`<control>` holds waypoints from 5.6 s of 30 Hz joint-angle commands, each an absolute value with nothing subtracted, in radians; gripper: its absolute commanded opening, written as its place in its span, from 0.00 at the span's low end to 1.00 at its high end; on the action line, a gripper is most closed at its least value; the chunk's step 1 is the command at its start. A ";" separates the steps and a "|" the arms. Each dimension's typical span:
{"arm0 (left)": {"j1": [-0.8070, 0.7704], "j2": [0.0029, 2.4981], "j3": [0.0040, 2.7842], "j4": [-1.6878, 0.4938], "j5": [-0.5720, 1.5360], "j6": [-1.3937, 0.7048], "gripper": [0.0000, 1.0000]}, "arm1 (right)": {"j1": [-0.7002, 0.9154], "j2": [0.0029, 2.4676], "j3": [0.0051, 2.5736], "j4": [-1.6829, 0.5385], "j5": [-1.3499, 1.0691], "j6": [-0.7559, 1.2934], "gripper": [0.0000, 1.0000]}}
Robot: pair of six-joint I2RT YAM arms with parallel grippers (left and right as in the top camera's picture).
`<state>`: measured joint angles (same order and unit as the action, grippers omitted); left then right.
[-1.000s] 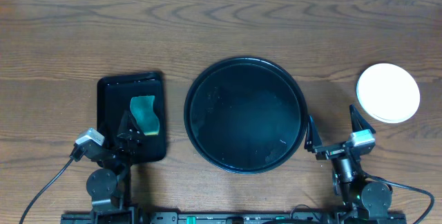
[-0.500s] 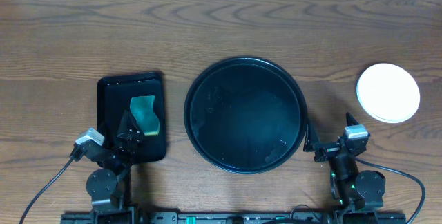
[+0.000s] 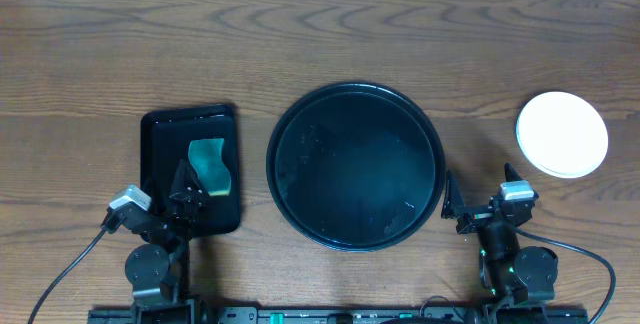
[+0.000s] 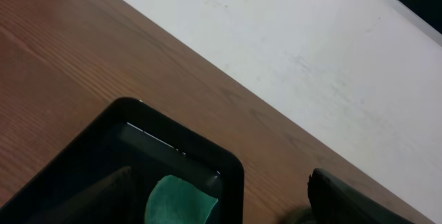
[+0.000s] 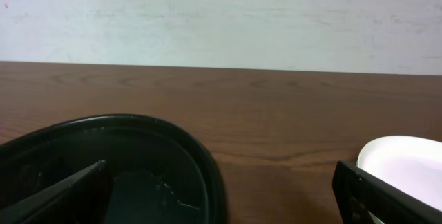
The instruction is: Clean dirty plates on tray and stack at the side
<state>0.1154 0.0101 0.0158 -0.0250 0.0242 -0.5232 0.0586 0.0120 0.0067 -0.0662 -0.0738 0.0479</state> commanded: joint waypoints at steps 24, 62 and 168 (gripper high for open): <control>0.119 0.005 0.004 -0.072 -0.009 -0.254 0.80 | 0.058 0.006 0.006 -0.071 -0.060 0.036 0.99; 0.119 0.134 0.005 -0.075 -0.008 0.306 0.80 | 0.058 0.006 0.006 -0.072 -0.060 0.036 0.99; 0.051 0.004 0.005 -0.064 -0.105 -0.091 0.80 | 0.058 0.006 0.006 -0.071 -0.060 0.036 0.99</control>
<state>0.0551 0.0109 0.0154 -0.0185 -0.0589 -0.0795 0.0586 0.0120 0.0067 -0.0662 -0.0704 0.0475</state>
